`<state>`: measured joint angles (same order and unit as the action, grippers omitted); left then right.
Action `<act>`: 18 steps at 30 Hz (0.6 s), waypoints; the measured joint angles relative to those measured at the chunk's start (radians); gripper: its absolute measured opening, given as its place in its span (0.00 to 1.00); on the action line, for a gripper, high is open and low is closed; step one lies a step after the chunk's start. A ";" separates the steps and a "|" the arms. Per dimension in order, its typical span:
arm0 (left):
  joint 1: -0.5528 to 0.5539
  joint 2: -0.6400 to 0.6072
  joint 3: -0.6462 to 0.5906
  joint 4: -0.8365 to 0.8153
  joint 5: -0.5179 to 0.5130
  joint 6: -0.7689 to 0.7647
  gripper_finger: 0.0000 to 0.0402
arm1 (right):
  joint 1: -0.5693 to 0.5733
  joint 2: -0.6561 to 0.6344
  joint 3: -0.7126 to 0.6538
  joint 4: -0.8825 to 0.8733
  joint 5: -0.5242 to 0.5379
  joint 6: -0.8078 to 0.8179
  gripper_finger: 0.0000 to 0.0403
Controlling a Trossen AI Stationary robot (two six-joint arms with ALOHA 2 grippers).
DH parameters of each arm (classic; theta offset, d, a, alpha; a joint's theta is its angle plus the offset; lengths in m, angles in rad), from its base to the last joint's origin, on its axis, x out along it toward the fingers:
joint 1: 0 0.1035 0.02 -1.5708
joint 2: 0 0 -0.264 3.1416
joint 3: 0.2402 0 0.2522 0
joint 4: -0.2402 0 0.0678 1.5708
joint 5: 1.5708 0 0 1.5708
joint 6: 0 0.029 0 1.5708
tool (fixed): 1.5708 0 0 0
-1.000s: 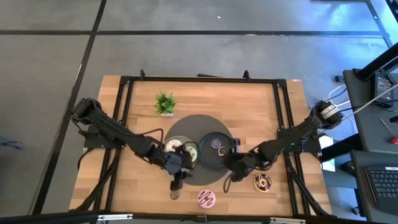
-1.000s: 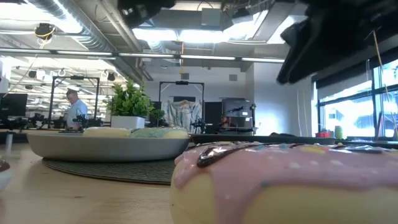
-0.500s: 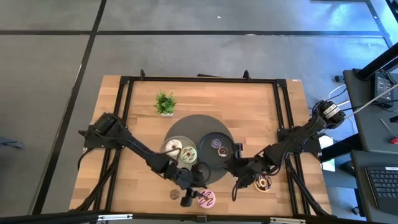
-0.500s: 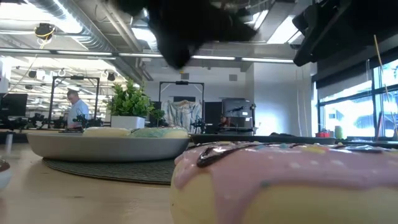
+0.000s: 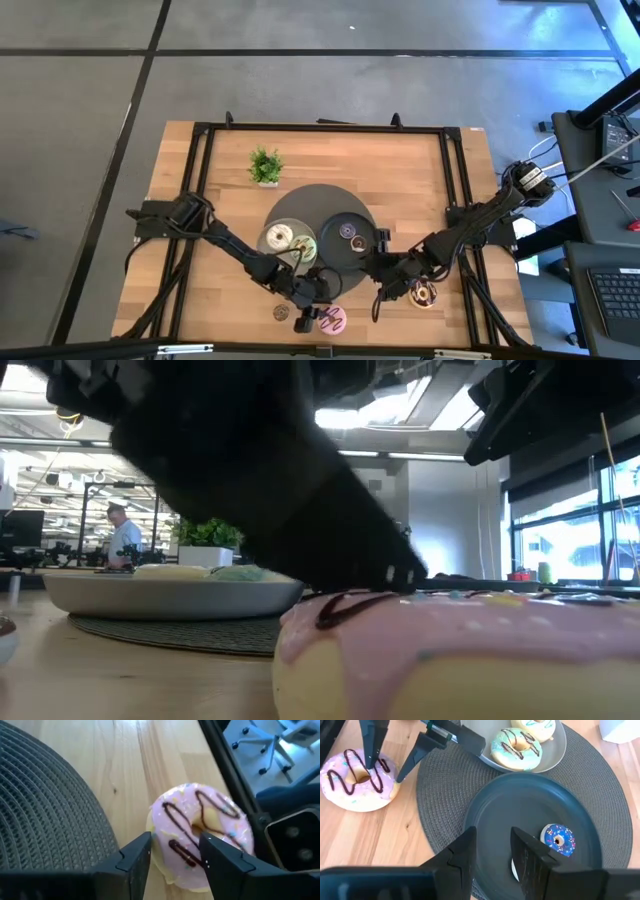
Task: Pick & Place donuts
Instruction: Put the large pink donut on the gray plate
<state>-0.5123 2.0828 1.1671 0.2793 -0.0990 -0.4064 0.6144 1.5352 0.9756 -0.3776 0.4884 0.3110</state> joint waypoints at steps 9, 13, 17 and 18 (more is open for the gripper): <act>-0.003 -0.001 0.000 -0.014 -0.003 0.013 0.32 | 0.000 0.000 0.000 -0.001 0.000 -0.005 0.30; -0.002 -0.001 0.001 -0.018 -0.003 0.011 0.21 | 0.000 0.000 0.000 -0.001 0.000 -0.008 0.30; 0.003 -0.006 0.003 -0.015 -0.002 0.000 0.06 | 0.000 0.000 0.000 -0.002 0.000 -0.008 0.30; 0.008 -0.012 0.008 -0.015 0.013 -0.006 0.04 | 0.000 0.000 0.000 -0.002 0.000 -0.008 0.30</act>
<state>-0.5048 2.0706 1.1748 0.2638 -0.0857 -0.4127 0.6144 1.5352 0.9756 -0.3798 0.4881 0.3027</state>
